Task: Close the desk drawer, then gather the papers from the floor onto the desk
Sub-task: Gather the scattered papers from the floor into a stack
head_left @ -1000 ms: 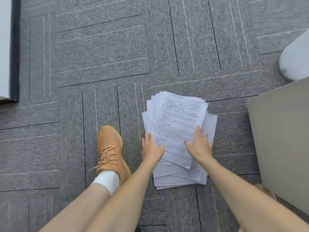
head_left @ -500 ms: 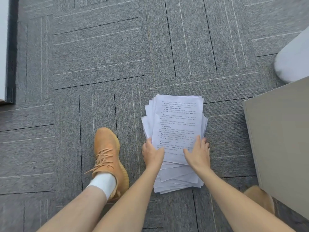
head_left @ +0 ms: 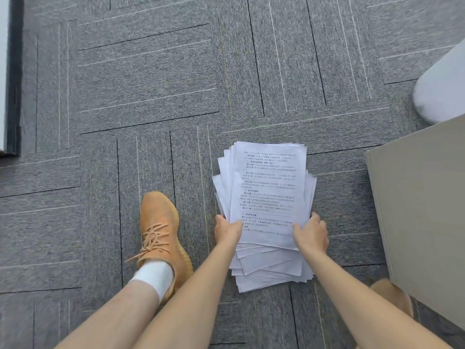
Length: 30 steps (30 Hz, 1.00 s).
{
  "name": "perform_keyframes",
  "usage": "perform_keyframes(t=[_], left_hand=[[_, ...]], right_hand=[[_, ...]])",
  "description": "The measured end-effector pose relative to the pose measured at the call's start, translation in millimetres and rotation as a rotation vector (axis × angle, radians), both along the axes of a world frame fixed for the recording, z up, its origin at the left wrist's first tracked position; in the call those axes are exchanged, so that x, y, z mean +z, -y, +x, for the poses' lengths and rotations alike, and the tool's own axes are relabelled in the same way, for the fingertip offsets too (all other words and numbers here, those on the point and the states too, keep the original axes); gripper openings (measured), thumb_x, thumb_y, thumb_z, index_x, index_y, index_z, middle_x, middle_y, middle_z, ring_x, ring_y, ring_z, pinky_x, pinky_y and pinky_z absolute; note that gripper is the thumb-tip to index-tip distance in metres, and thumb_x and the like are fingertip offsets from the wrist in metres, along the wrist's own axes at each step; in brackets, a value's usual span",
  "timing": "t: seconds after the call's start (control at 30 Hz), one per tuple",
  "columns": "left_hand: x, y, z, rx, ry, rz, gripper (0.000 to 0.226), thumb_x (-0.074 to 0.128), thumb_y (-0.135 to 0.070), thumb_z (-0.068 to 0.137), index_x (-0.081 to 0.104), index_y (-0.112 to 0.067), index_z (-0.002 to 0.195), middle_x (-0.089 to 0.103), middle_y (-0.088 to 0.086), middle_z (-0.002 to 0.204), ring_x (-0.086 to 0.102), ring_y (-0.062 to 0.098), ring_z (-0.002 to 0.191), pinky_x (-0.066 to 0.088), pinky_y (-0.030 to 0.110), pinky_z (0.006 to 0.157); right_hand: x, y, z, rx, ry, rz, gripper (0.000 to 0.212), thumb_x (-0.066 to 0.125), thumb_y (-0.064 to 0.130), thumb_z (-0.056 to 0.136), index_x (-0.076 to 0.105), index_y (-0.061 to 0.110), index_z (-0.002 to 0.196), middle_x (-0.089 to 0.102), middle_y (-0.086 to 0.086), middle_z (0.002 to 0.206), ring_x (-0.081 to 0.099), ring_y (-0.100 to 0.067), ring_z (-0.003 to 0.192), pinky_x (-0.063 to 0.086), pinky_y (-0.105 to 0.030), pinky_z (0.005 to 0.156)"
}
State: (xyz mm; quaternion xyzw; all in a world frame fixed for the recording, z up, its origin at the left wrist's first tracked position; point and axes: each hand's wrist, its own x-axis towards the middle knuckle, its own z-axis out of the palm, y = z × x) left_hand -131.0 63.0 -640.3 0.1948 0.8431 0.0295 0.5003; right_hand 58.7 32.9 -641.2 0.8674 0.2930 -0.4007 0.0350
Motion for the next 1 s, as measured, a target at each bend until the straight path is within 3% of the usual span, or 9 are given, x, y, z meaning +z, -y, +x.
perform_keyframes(t=[0.07,0.17,0.3,0.43,0.6,0.73,0.87,1.0], left_hand=[[-2.2,1.1,0.4,-0.056,-0.035,-0.022,0.057,0.060,-0.022,0.078,0.041,-0.009,0.130,0.050,0.014,0.134,0.050,0.034,0.119,0.047,0.045,0.099],[2.6,4.5,4.3,-0.231,-0.183,-0.025,0.048,0.059,-0.027,0.079,0.045,-0.011,0.122,0.032,0.013,0.133,0.033,0.033,0.123,0.043,0.043,0.100],[7.3,7.3,11.1,-0.260,-0.182,0.002,0.054,0.060,-0.020,0.080,0.040,-0.008,0.128,0.029,0.016,0.136,0.030,0.037,0.126,0.036,0.042,0.106],[11.7,2.0,6.9,-0.109,-0.146,0.042,0.059,0.061,-0.013,0.079,0.037,-0.008,0.133,0.038,0.016,0.135,0.044,0.035,0.122,0.041,0.035,0.095],[11.0,0.8,0.9,0.155,0.087,0.032,0.039,0.063,-0.011,0.077,0.055,-0.011,0.116,0.066,0.011,0.119,0.064,0.029,0.103,0.053,0.038,0.091],[16.4,-0.3,4.3,0.093,0.125,0.036,0.034,0.057,-0.012,0.085,0.059,-0.013,0.119,0.066,0.005,0.113,0.059,0.024,0.095,0.046,0.029,0.081],[20.1,2.0,1.4,-0.032,0.095,0.087,0.035,0.057,-0.013,0.088,0.056,-0.011,0.123,0.064,0.006,0.118,0.055,0.022,0.094,0.042,0.028,0.080],[30.3,-2.9,-5.9,-0.025,0.118,0.113,0.028,0.062,-0.007,0.086,0.055,-0.012,0.112,0.064,0.008,0.113,0.057,0.021,0.093,0.047,0.029,0.082]], right_hand=[[-1.6,-1.4,4.2,-0.038,-0.022,0.003,0.060,0.061,0.024,0.092,0.038,0.004,0.143,0.048,-0.020,0.141,0.048,-0.038,0.129,0.037,-0.051,0.106],[-0.5,-4.7,6.2,-0.044,-0.013,-0.017,0.047,0.059,0.024,0.092,0.049,0.005,0.134,0.048,-0.021,0.136,0.049,-0.039,0.124,0.039,-0.048,0.103],[2.2,-3.2,2.0,-0.002,-0.012,-0.045,0.040,0.057,0.024,0.093,0.051,0.005,0.128,0.048,-0.020,0.132,0.053,-0.040,0.116,0.044,-0.045,0.093],[2.7,-2.3,-3.8,-0.012,-0.024,-0.053,0.038,0.056,0.023,0.092,0.049,0.005,0.125,0.052,-0.020,0.127,0.057,-0.041,0.109,0.046,-0.045,0.090],[1.8,-4.4,1.3,-0.029,-0.094,-0.065,0.035,0.059,0.029,0.091,0.051,0.006,0.116,0.064,-0.017,0.120,0.060,-0.039,0.111,0.048,-0.049,0.097],[1.2,-6.9,3.5,0.057,-0.135,-0.119,0.032,0.051,0.034,0.092,0.061,0.012,0.112,0.068,-0.011,0.117,0.060,-0.035,0.109,0.045,-0.045,0.099],[3.1,-7.0,5.9,-0.049,-0.264,-0.045,0.029,0.052,0.026,0.094,0.062,0.008,0.114,0.066,-0.013,0.119,0.059,-0.033,0.104,0.047,-0.038,0.084],[16.9,-6.4,9.8,-0.113,-0.363,0.033,0.026,0.054,0.019,0.093,0.061,0.015,0.118,0.066,-0.006,0.124,0.061,-0.030,0.112,0.050,-0.042,0.091]])
